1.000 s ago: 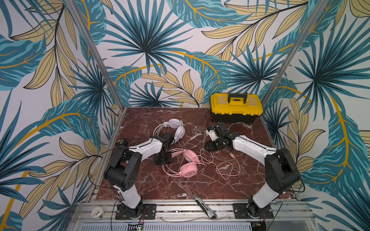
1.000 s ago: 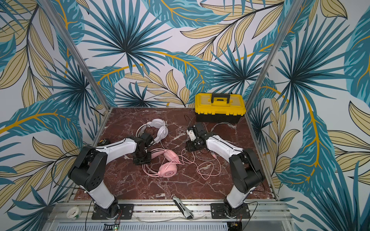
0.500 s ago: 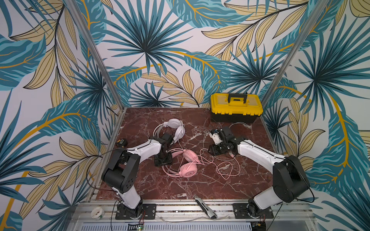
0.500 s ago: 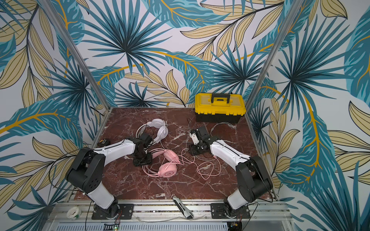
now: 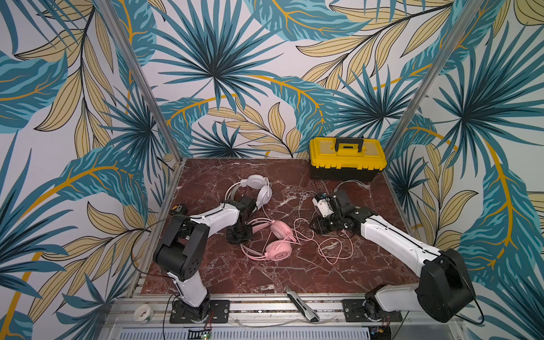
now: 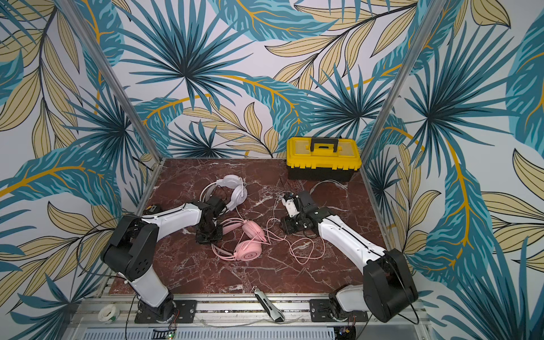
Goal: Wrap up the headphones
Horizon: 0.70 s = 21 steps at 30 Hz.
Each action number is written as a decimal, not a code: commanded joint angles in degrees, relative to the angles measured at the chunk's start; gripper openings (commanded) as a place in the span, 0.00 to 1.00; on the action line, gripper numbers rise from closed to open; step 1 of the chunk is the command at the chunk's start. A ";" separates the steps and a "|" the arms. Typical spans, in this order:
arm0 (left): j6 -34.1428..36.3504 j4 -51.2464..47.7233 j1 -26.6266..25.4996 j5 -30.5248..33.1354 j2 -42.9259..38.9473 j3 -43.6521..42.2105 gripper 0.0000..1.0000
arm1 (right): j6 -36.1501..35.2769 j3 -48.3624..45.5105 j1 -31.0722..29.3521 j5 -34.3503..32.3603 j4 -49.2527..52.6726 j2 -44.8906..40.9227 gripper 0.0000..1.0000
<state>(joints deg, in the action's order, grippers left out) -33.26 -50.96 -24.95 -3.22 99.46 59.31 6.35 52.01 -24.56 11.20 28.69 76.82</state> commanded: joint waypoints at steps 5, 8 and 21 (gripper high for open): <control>-0.32 2.71 0.13 -2.64 4.10 -0.65 0.00 | 0.02 -4.13 -2.86 0.86 3.21 -7.22 0.54; -0.32 2.71 2.03 -6.31 2.70 -0.26 0.00 | -0.18 -5.12 -4.61 -0.37 4.15 -9.79 0.54; 3.24 -2.83 5.65 -10.66 0.12 6.43 0.00 | -0.76 -13.51 -16.49 -6.63 -9.71 -16.02 0.53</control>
<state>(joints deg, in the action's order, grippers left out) -31.27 -53.36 -19.46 -10.41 99.88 64.25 5.58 41.87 -40.03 6.81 26.06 61.87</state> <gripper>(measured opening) 0.085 0.534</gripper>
